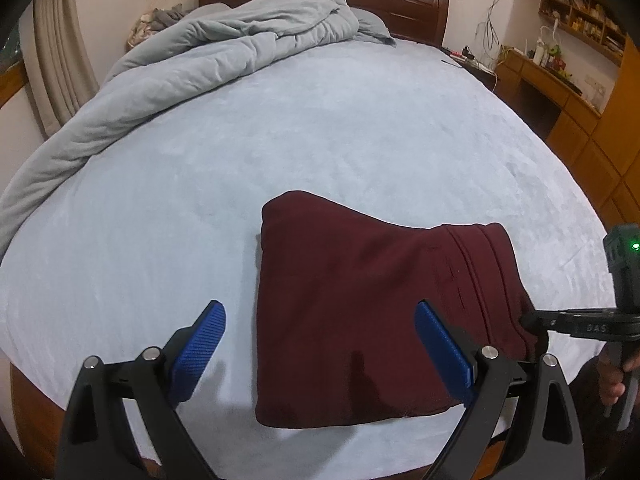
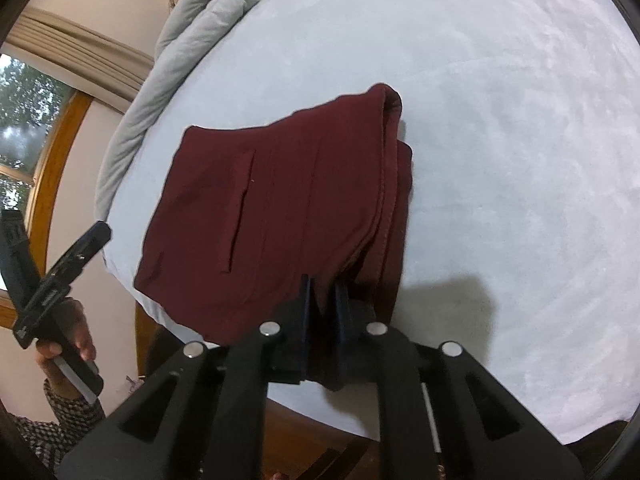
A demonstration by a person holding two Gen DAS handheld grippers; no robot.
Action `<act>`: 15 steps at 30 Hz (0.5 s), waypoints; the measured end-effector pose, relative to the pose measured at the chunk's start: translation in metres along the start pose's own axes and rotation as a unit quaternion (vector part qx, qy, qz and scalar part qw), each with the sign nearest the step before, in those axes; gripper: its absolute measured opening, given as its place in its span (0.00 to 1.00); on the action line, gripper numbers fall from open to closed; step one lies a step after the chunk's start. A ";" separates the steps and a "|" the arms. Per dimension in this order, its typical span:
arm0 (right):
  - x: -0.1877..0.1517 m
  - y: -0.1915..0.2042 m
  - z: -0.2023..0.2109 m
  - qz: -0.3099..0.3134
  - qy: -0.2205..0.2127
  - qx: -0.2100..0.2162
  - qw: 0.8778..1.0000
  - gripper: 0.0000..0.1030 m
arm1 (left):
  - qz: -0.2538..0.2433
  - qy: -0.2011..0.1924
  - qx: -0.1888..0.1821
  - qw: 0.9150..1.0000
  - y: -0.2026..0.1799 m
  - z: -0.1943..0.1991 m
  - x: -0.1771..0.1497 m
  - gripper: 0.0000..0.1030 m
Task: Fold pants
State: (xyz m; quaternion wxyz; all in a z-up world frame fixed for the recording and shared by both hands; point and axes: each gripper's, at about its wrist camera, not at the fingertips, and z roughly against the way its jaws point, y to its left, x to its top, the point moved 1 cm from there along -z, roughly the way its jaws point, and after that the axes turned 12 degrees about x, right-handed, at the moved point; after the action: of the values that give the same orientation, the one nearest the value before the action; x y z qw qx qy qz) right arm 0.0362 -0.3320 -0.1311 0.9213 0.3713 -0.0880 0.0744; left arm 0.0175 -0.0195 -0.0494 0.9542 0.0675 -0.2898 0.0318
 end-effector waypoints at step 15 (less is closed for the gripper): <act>0.013 -0.012 0.021 -0.006 -0.037 0.032 0.999 0.72 | -0.008 0.049 -0.027 0.998 -0.010 -0.033 0.002 0.96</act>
State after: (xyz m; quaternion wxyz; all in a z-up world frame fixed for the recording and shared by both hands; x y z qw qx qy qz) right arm 0.0494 -0.3542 -0.1217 0.9053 0.4040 -0.1176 0.0574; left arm 0.0381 -0.0249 -0.0762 0.9689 0.0420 -0.2432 0.0197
